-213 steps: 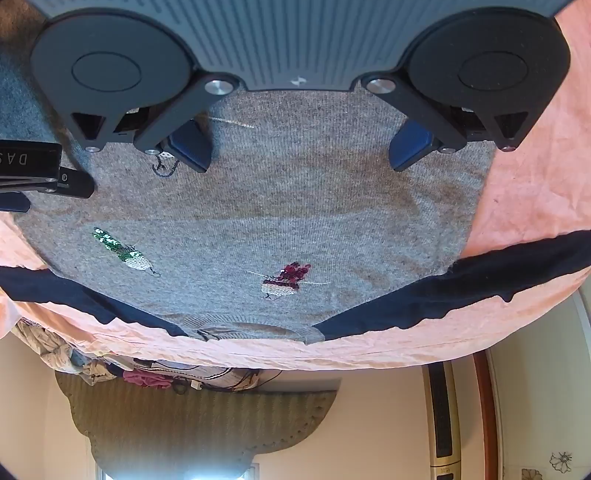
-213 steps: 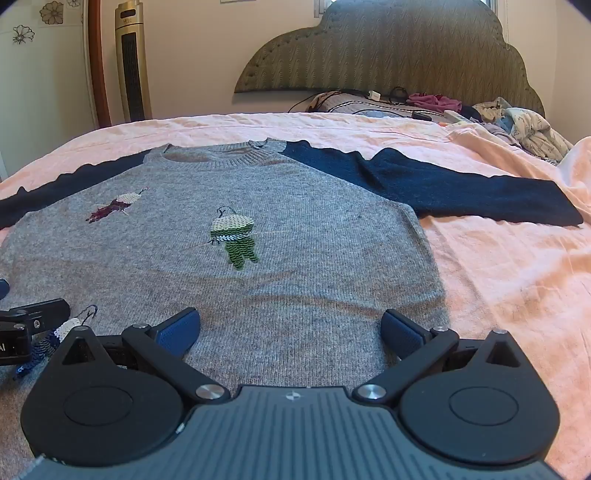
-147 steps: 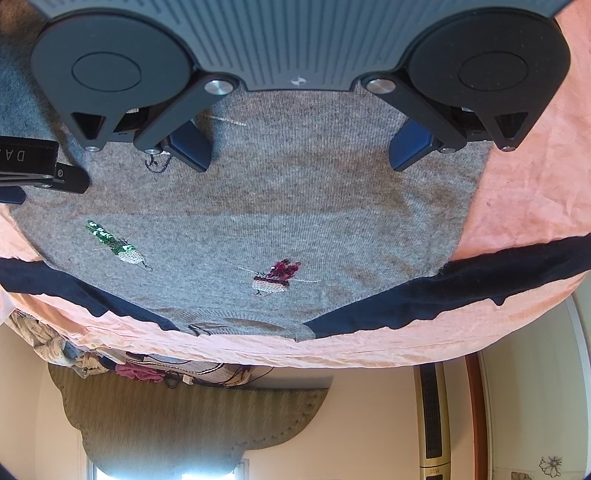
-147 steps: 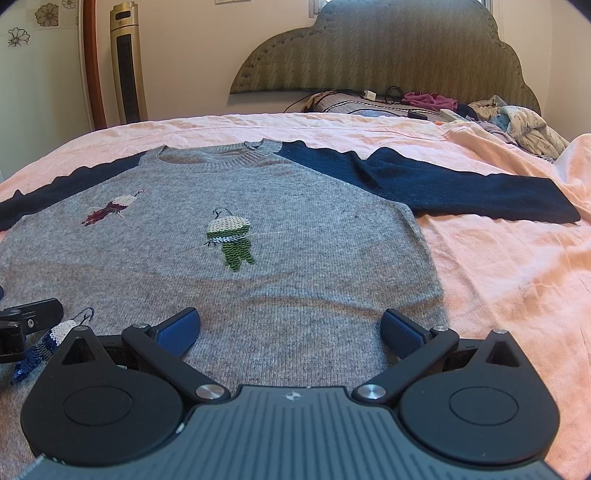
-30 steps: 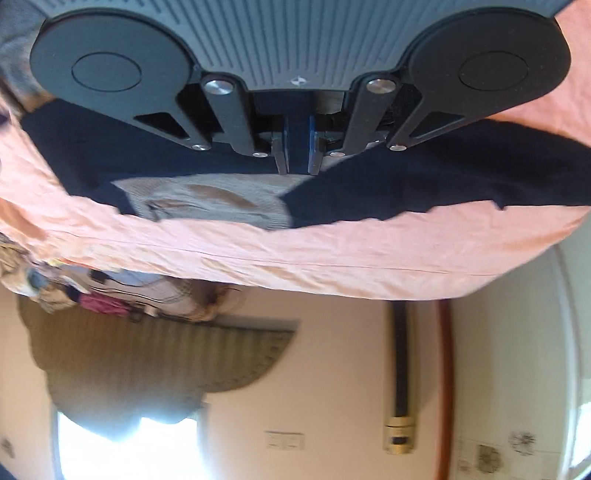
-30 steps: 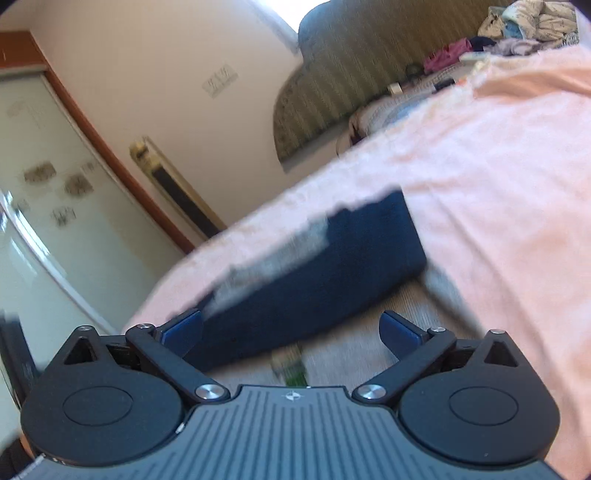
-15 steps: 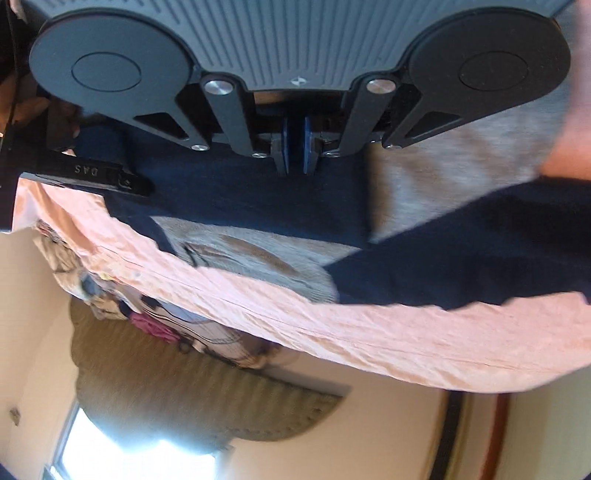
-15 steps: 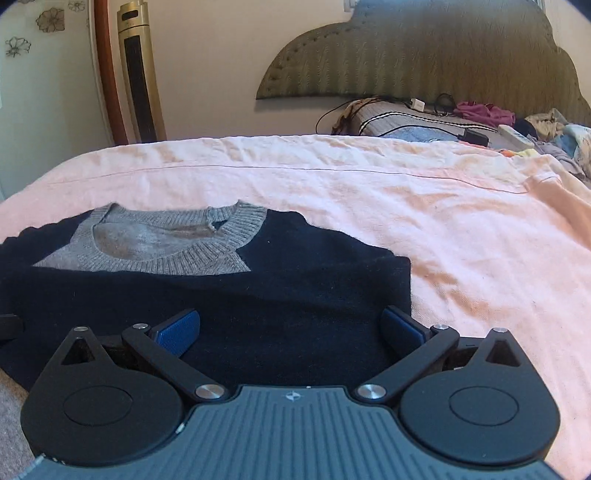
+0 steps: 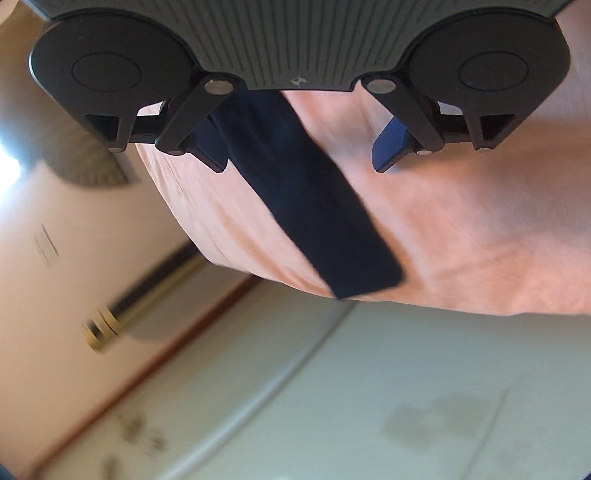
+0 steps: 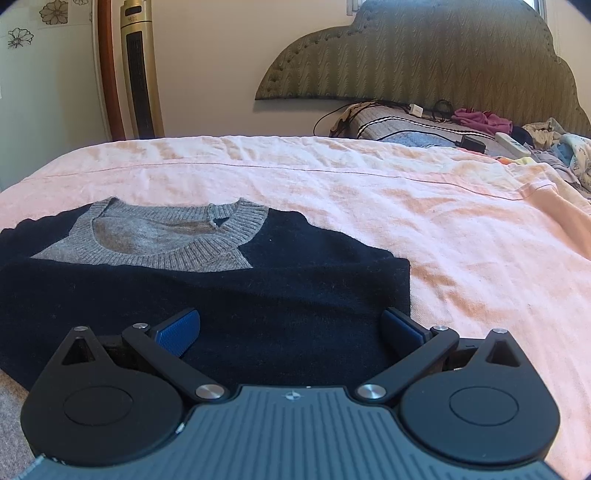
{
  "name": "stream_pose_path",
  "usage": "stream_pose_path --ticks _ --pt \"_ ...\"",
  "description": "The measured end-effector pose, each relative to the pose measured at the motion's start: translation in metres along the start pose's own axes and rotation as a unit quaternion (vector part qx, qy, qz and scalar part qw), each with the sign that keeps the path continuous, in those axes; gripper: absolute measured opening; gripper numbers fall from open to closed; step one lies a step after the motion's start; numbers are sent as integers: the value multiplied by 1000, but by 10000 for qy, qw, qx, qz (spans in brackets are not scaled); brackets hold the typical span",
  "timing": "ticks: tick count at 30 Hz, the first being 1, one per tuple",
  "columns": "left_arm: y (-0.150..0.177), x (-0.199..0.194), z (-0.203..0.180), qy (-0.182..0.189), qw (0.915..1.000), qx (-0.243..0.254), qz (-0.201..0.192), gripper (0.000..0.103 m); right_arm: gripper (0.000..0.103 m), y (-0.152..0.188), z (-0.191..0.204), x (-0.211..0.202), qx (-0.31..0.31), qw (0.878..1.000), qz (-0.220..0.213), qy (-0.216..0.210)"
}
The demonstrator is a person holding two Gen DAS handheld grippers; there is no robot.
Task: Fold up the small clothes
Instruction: 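Grasp the other navy sleeve with the left gripper and fold it across the body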
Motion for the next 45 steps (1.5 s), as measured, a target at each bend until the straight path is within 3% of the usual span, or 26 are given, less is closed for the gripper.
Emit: stream_pose_path --ticks 2,7,9,10,11,16,18,20,21,23,25,26,29,31,33,34,35,37,38,40,41,42,43,44,45 --pt "-16 15 6 113 9994 -329 48 86 103 0 0 -1 12 10000 -12 3" --pt "-28 39 -6 19 9996 -279 18 85 103 0 0 -1 25 10000 -20 -5" --pt "-25 45 -8 -205 9997 55 -86 60 103 0 -1 -1 39 10000 -27 -16" --pt "-25 50 -7 -522 9977 396 -198 27 103 0 -1 -1 49 10000 -33 -24" --pt "-23 53 -7 -804 9939 706 -281 7 103 0 -1 -1 62 10000 -40 -32" --pt "-12 49 -29 -1023 9815 1522 -558 5 103 0 -3 -3 126 9999 -78 -79" --pt "-2 36 -55 -618 9814 1705 -621 4 103 0 -3 -3 148 9998 -91 -102" --pt "31 16 -93 -27 9757 2122 -550 5 103 0 -4 -3 170 9997 -105 -124" --pt "51 7 -112 232 9707 2343 -488 5 103 0 -4 -3 179 9997 -111 -133" --pt "110 -16 -153 945 9525 2887 -213 5 103 -1 -5 -3 189 9997 -118 -140" --pt "179 -32 -178 1538 9316 3272 378 5 103 0 -5 -3 210 9996 -132 -154" --pt "208 -36 -182 1676 9224 3405 714 5 103 0 -5 -3 221 9995 -139 -160" --pt "310 -33 -164 1698 8773 3874 2266 8 103 -1 -7 -4 287 9992 -174 -206" --pt "339 -39 -142 1572 8637 3958 2694 10 103 0 -8 -5 342 9989 -205 -240" --pt "337 -47 -129 1694 8666 3884 2637 18 103 0 -9 -6 380 9987 -227 -266" --pt "332 -56 -122 1766 8708 3800 2572 33 103 0 -9 -6 388 9986 -232 -274" --pt "323 -58 -118 1792 8757 3723 2498 57 103 0 -9 -6 391 9986 -231 -281" --pt "305 -66 -112 1810 8937 3541 2075 89 103 0 -9 -5 386 9986 -228 -284" --pt "295 -66 -107 1819 8982 3543 1860 91 103 0 -9 -5 384 9986 -227 -281" --pt "287 -61 -95 1715 8957 3793 1563 91 103 0 -9 -5 368 9987 -221 -262" --pt "285 -57 -77 1410 9027 3737 1597 91 103 0 -8 -5 340 9989 -209 -234" --pt "279 -60 -78 1612 9073 3550 1573 94 103 0 -7 -5 296 9992 -186 -188" --pt "272 -60 -80 1623 9173 3344 1432 100 103 -1 -5 -5 233 9995 -156 -121" --pt "270 -56 -77 1439 9215 3308 1442 100 103 -1 -4 -7 182 9997 -118 -63" --pt "270 -56 -78 1448 9203 3340 1430 101 103 -3 -3 -11 215 9998 -56 26"
Point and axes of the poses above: each gripper's, at about its wrist camera, not at the fingertips, and x roughly the way its jaws point, z to its left, y to its underside, the point moved 10 cm from there along x, roughly the way its jaws point, and after that the axes turned 13 degrees about -x, right-handed, at the moved point
